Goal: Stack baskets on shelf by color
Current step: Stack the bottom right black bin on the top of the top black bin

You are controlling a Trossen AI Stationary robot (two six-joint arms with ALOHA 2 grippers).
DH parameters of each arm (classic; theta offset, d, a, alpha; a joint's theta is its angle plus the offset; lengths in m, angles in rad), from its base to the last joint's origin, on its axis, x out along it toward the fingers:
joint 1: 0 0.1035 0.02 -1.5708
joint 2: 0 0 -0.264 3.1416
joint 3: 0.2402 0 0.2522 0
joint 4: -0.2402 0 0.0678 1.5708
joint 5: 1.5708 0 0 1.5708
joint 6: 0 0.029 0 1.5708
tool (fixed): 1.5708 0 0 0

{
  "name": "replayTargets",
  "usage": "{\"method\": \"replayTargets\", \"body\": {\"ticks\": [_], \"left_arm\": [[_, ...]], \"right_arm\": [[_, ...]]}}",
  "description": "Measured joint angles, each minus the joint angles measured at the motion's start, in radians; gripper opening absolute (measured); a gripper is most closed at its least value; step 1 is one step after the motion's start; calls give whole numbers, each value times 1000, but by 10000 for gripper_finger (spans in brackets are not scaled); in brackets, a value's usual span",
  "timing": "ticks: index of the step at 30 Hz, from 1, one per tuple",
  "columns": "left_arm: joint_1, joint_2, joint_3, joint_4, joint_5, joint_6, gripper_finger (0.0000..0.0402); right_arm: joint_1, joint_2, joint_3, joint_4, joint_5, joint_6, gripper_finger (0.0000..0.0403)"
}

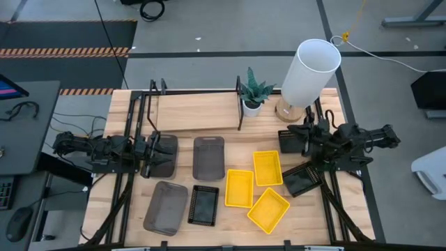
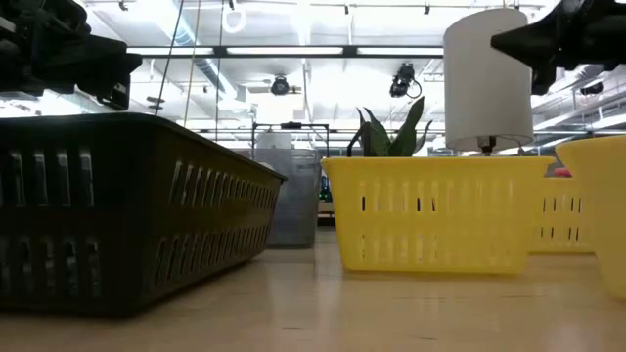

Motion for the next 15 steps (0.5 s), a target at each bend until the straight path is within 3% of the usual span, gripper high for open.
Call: {"method": "replayTargets", "body": {"ticks": [6,15], "left_arm": [[0,0,0,0,0,0,117],[0,0,0,0,0,0,117]], "right_arm": [[2,94,84,-224,-11,159,12],[33,285,87,-251,-229,361,12]]}}
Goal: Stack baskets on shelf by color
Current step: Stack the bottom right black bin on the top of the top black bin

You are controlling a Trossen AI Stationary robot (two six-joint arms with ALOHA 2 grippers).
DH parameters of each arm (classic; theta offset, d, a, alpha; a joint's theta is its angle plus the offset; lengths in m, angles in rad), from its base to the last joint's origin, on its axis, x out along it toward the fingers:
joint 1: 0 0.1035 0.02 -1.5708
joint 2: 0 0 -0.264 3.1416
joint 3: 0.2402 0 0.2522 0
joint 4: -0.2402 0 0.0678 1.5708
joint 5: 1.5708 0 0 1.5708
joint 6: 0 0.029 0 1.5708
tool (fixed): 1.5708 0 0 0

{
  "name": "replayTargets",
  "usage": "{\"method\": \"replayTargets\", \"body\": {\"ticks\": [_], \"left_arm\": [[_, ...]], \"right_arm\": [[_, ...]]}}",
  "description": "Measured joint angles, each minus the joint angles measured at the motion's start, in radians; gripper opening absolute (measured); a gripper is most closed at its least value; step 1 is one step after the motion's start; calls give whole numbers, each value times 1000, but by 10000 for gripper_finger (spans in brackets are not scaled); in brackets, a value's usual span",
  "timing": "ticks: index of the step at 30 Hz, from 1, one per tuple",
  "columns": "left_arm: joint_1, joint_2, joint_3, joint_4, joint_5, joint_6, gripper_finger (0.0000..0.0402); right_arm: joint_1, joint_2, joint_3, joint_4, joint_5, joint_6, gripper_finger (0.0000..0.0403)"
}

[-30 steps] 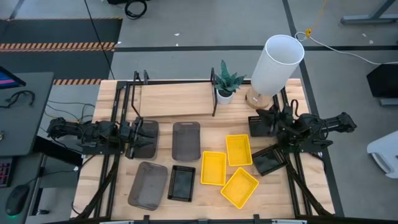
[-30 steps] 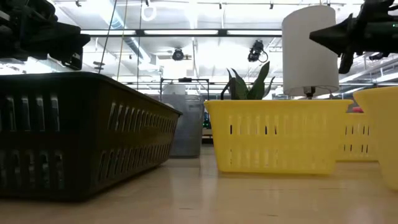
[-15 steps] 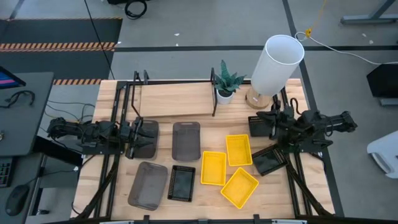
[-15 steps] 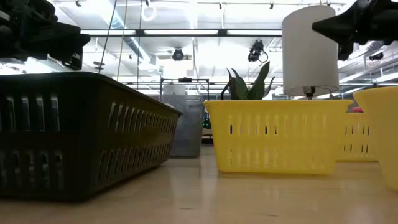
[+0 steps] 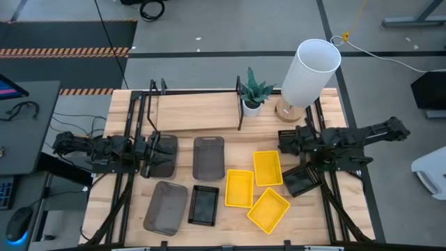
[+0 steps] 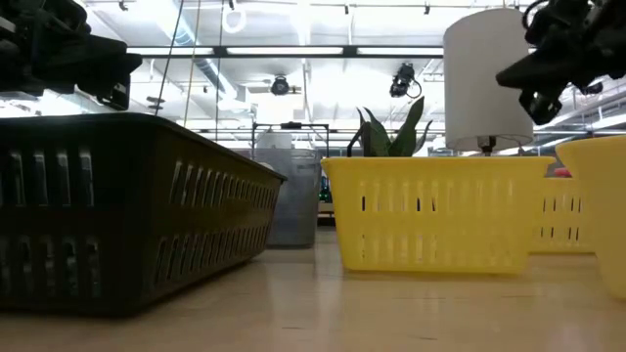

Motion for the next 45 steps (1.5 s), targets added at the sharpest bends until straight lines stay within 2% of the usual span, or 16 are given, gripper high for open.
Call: {"method": "replayTargets", "body": {"ticks": [7,18,24,31,37,40,45], "left_arm": [[0,0,0,0,0,0,117],[0,0,0,0,0,0,117],[0,0,0,0,0,0,117],[0,0,0,0,0,0,117],[0,0,0,0,0,0,117],[0,0,0,0,0,0,117],[0,0,0,0,0,0,117]], "right_arm": [[38,174,25,-134,-38,90,13],[112,441,243,-472,-86,111,41],[144,625,354,-631,-116,102,74],[172,780,473,-801,-139,24,134],[194,868,528,-849,-201,-70,174],[198,910,530,-854,-238,-119,177],[198,975,530,-882,-243,-137,163]]}}
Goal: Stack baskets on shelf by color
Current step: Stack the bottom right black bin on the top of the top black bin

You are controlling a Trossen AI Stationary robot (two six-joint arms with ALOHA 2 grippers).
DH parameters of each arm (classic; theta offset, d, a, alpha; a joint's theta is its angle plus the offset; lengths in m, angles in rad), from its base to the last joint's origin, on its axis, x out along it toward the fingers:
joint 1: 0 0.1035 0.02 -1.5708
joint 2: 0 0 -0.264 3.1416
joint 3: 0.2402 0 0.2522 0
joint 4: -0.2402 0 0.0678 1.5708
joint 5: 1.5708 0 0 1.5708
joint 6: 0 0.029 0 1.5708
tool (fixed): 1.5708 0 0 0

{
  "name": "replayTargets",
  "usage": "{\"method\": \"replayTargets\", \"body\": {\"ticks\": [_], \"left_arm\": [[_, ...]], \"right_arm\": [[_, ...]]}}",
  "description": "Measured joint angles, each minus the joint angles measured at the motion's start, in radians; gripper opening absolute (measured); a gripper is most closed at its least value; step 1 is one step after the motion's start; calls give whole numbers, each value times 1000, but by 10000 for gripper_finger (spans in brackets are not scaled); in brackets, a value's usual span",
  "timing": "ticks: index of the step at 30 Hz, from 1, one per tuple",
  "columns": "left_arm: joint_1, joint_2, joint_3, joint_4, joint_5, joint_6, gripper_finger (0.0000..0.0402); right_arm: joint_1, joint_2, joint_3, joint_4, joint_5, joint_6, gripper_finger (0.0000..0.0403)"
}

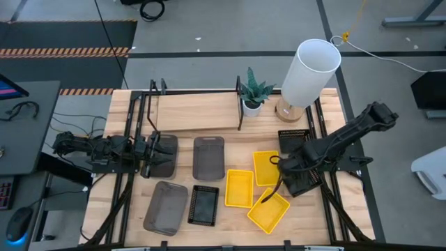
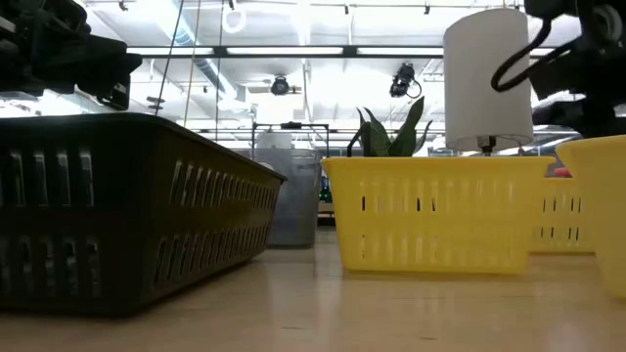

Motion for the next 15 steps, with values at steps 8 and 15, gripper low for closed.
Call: {"method": "replayTargets", "body": {"ticks": [8,15], "left_arm": [[0,0,0,0,0,0,117],[0,0,0,0,0,0,117]], "right_arm": [[0,103,0,9,32,-62,141],[0,186,0,51,13,-93,120]]}}
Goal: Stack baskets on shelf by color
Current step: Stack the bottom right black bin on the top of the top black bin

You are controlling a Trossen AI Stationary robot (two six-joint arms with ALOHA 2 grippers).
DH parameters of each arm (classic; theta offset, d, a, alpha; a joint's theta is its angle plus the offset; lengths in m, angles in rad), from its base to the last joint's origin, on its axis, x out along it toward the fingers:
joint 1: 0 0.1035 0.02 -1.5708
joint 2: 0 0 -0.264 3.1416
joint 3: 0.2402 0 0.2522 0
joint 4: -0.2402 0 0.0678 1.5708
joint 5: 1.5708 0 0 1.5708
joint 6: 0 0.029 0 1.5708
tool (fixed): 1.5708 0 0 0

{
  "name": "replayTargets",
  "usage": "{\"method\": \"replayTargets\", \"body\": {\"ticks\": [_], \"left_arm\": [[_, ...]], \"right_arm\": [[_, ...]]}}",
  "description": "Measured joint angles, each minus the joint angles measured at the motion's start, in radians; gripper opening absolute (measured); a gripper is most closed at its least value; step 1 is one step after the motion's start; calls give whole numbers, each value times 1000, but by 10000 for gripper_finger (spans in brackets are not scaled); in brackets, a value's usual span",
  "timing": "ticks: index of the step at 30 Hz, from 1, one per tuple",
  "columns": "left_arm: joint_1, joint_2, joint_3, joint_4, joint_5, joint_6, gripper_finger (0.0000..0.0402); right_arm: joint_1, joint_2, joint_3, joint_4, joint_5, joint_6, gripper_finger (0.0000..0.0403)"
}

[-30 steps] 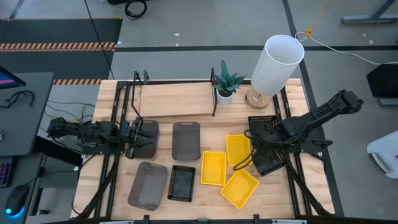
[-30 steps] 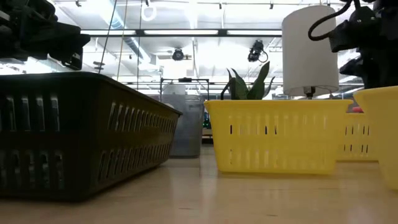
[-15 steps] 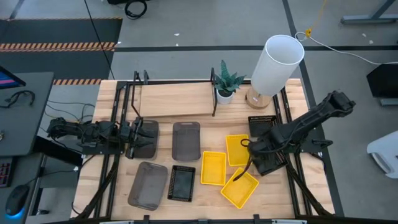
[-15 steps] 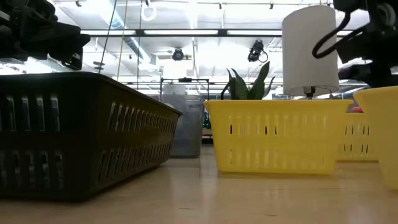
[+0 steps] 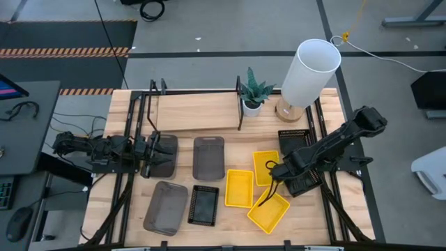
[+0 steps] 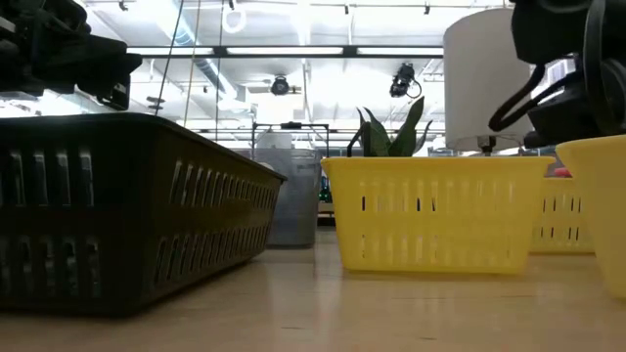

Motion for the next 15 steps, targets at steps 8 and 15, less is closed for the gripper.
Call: {"method": "replayTargets", "body": {"ticks": [8,15], "left_arm": [[0,0,0,0,0,0,117],[0,0,0,0,0,0,117]], "right_arm": [[0,57,-2,32,-6,-7,81],[1,77,-2,48,-14,-11,26]]}}
